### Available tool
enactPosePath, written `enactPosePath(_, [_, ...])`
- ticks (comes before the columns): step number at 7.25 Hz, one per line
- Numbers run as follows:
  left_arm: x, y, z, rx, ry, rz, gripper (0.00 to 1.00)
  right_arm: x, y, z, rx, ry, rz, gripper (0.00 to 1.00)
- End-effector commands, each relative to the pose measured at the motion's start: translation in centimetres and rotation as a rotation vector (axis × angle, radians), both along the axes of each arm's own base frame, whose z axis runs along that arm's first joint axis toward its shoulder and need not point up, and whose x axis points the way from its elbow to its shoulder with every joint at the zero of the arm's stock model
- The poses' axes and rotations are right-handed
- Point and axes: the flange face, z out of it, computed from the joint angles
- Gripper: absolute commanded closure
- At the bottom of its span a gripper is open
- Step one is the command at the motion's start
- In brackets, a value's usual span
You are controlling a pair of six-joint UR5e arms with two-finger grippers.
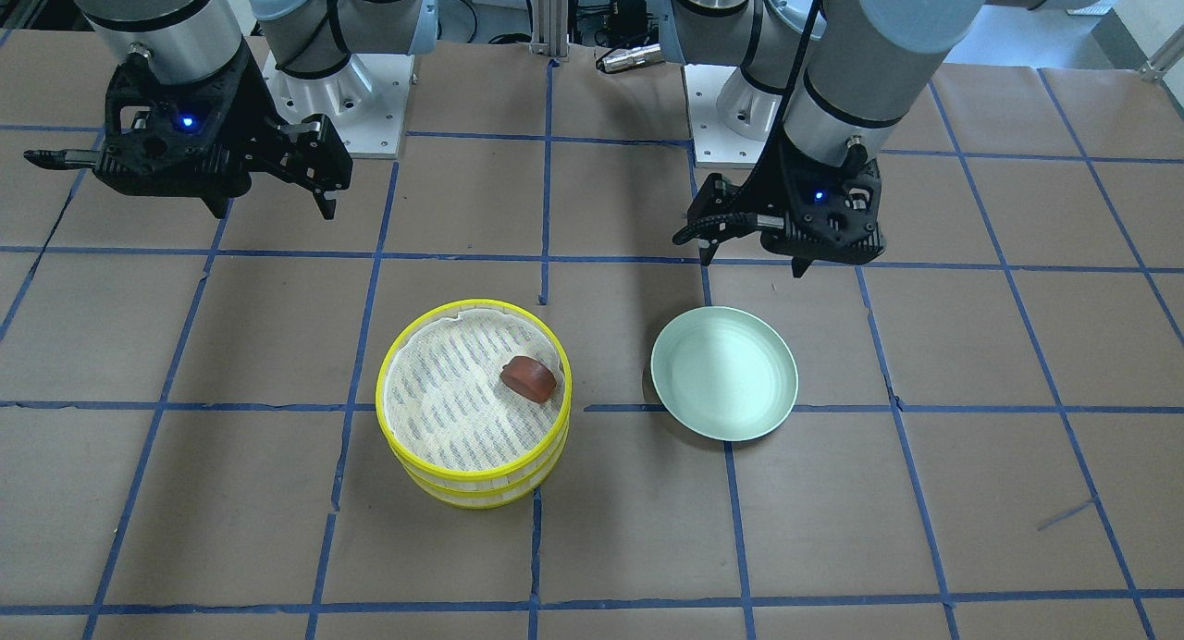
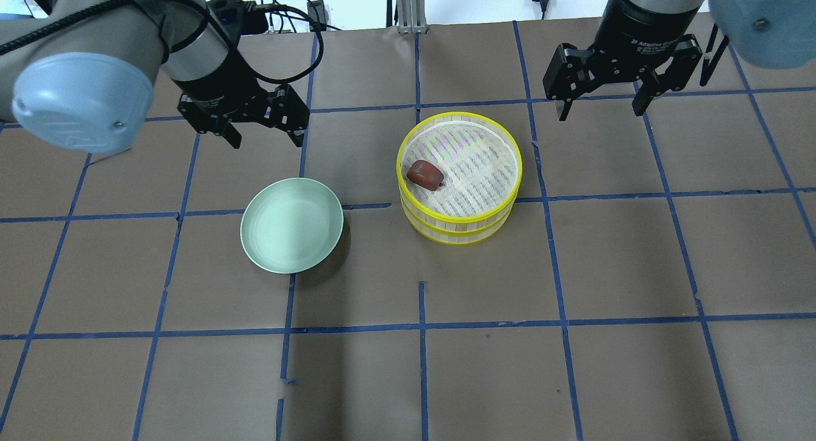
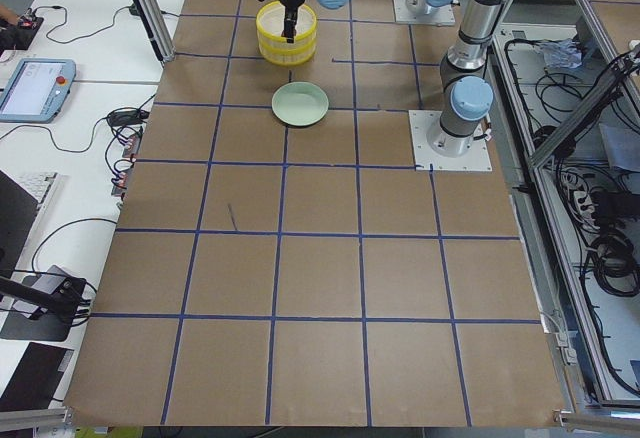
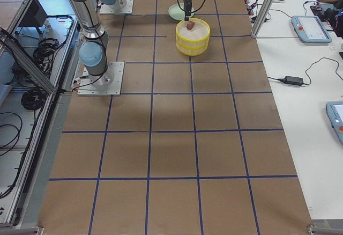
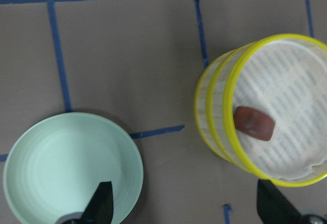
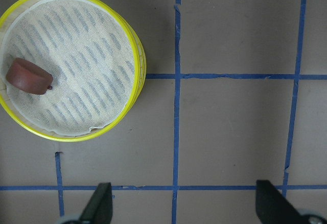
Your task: Place buns in different layers of steamer
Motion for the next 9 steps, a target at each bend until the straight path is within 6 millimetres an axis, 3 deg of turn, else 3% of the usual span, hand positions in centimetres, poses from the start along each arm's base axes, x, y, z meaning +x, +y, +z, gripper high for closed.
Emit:
enactPosePath(1, [1.2, 2.2, 2.0, 0.044, -0.067, 0.006, 0.0, 0.0, 0.0, 0.0, 0.005, 0.002, 0.005, 0.0])
enactPosePath(4, [1.7, 3.6, 2.9, 0.066, -0.109, 0.016, 0.0, -0.2, -0.1, -0.2, 0.009, 0.002, 0.001, 0.0])
enactPosePath(7, [1.6, 3.7, 2.5, 0.071, -0.098, 0.013, 0.0, -0.8, -0.2, -0.5, 0.017, 0.014, -0.007, 0.0])
enactPosePath(9, [1.8, 3.6, 2.6, 0.067, -0.098, 0.01, 0.0, 0.0, 0.1, -0.3, 0.009, 0.005, 0.002, 0.0])
